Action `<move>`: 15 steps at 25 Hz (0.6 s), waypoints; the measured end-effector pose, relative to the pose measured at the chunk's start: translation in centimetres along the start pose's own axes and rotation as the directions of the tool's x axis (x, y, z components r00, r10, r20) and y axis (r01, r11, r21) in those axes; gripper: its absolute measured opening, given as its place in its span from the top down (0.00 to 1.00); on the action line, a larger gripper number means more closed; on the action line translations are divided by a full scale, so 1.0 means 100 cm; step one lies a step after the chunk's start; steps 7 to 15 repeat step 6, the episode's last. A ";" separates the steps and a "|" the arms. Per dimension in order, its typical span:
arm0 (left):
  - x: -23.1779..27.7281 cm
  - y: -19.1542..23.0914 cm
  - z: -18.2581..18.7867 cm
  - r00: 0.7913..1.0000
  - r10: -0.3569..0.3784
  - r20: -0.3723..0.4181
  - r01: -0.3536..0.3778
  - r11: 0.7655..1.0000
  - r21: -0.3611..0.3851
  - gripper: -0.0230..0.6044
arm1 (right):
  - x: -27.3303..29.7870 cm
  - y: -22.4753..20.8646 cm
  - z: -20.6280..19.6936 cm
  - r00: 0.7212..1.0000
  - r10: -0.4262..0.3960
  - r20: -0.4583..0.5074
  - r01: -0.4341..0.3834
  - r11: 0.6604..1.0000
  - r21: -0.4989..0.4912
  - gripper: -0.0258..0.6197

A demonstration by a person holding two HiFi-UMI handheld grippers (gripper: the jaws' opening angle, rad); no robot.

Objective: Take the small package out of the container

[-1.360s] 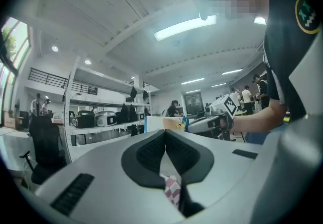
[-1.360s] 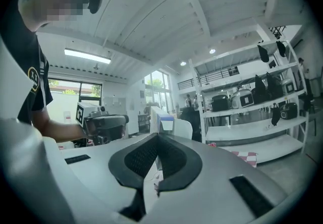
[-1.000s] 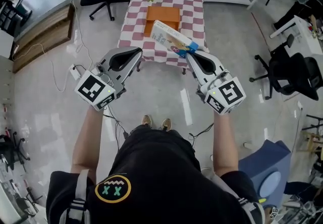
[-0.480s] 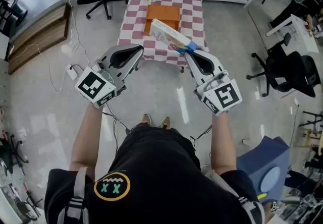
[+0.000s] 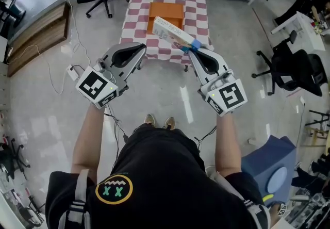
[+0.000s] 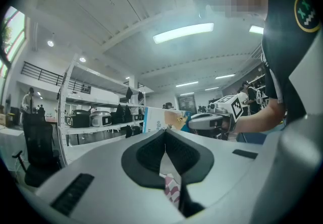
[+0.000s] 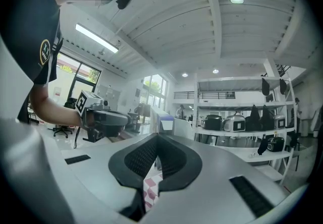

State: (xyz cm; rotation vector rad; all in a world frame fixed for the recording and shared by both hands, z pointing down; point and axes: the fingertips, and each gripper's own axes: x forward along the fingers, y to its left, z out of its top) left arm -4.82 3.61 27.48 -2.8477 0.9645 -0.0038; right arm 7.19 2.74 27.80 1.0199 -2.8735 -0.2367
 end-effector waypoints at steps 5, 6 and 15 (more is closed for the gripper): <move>-0.001 0.002 0.002 1.000 0.002 0.004 -0.002 1.000 0.001 0.93 | 0.001 0.001 0.003 1.000 -0.001 -0.002 0.001 1.000 -0.003 0.93; -0.002 0.003 0.002 1.000 0.002 0.004 -0.002 1.000 0.001 0.93 | 0.002 0.001 0.003 1.000 -0.001 -0.002 0.001 1.000 -0.004 0.93; -0.002 0.003 0.002 1.000 0.002 0.004 -0.002 1.000 0.001 0.93 | 0.002 0.001 0.003 1.000 -0.001 -0.002 0.001 1.000 -0.004 0.93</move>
